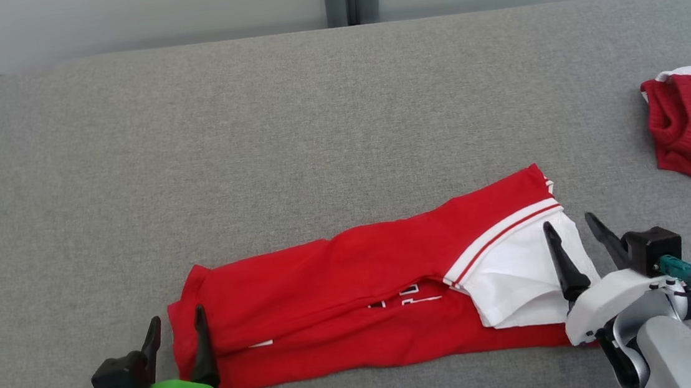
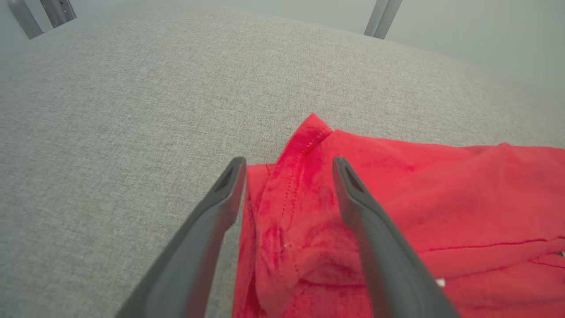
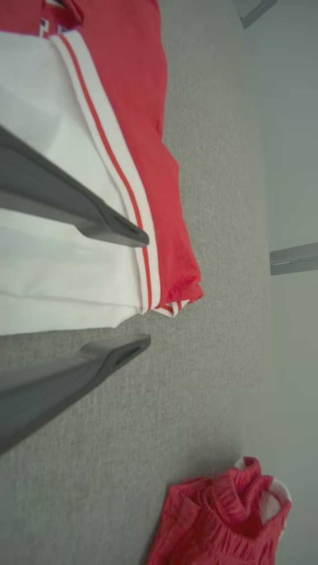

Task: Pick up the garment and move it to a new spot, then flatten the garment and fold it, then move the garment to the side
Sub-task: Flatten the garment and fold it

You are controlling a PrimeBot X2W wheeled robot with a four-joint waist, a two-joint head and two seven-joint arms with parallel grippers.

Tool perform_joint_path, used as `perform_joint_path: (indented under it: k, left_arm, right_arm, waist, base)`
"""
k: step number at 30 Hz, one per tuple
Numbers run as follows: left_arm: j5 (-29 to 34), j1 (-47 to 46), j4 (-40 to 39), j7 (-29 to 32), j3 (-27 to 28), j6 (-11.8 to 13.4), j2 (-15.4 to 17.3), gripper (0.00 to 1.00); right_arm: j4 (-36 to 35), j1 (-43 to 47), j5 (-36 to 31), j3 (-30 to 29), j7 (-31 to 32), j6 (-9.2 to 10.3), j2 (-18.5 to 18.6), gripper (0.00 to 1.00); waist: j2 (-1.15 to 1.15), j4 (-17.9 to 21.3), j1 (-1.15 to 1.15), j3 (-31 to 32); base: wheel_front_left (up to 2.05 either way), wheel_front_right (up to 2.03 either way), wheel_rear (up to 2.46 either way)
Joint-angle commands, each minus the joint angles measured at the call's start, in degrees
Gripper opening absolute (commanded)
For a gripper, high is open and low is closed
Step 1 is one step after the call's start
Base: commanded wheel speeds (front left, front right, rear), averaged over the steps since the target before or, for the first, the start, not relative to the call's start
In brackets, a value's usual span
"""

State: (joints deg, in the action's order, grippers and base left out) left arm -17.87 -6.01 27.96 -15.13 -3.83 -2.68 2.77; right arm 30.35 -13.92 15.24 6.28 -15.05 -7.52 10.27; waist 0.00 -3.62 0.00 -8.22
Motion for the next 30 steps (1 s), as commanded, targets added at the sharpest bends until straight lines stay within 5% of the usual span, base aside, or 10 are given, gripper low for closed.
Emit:
perform_joint_path:
  k: [1, 10, 15, 22, 23, 24, 25, 30]
  left_arm:
    - [-0.1, -0.9, 0.1, 0.0, 0.1, 0.0, 0.3, 1.0]
    - [0.8, -1.1, 0.1, 0.0, 0.7, -0.4, 0.3, 1.0]
    - [0.9, -1.2, -0.1, 0.0, 0.7, -0.3, 0.3, 1.0]
    - [0.3, -1.0, -0.5, 0.0, -0.2, -0.1, 0.3, 1.0]
    - [0.2, -1.0, -0.5, 0.0, -0.3, -0.1, 0.3, 1.0]
    - [0.2, -0.9, -0.5, 0.0, -0.4, -0.1, 0.3, 1.0]
    - [0.2, -0.9, -0.6, 0.0, -0.3, -0.1, 0.3, 1.0]
    - [0.3, -0.8, -0.9, 0.0, -0.1, 0.0, 0.3, 1.0]
  right_arm:
    - [2.2, -1.0, 0.1, 0.5, -0.1, 0.09, -0.1, 1.0]
    - [18.5, -4.6, 4.5, 3.4, 0.3, 0.1, -0.5, 1.0]
    - [19.3, -4.7, 9.6, 10.2, 0.6, -0.2, -3.1, 1.0]
    - [19.8, -5.7, 15.9, 17.8, 0.6, -0.26, -1.4, 1.0]
    - [20.2, -6.0, 16.4, 18.5, 0.6, -0.26, -1.2, 0.76]
    - [20.6, -6.2, 17.1, 19.0, 0.7, -0.26, -1.0, 0.25]
    - [21.0, -6.5, 17.7, 19.5, 0.7, -0.25, -0.8, 0.0]
    - [21.6, -8.0, 19.3, 18.2, 0.5, 0.18, 2.8, 0.0]
  waist:
    - [0.0, -1.1, 0.0, -0.8]
    - [0.0, -2.6, 0.0, -1.3]
    - [0.0, -2.8, 0.0, -1.1]
    - [0.0, -3.3, 0.0, -1.2]
    - [0.0, -3.4, 0.0, -1.2]
    - [0.0, -3.5, 0.0, -1.2]
    - [0.0, -3.6, 0.0, -1.2]
    - [0.0, -3.7, 0.0, -1.1]
  base:
    - [0.0, 0.0, 0.0]
    - [0.0, 0.0, 0.0]
    - [0.0, 0.0, 0.0]
    - [0.0, 0.0, 0.0]
    - [0.0, 0.0, 0.0]
    - [0.0, 0.0, 0.0]
    - [0.0, 0.0, 0.0]
    - [0.0, 0.0, 0.0]
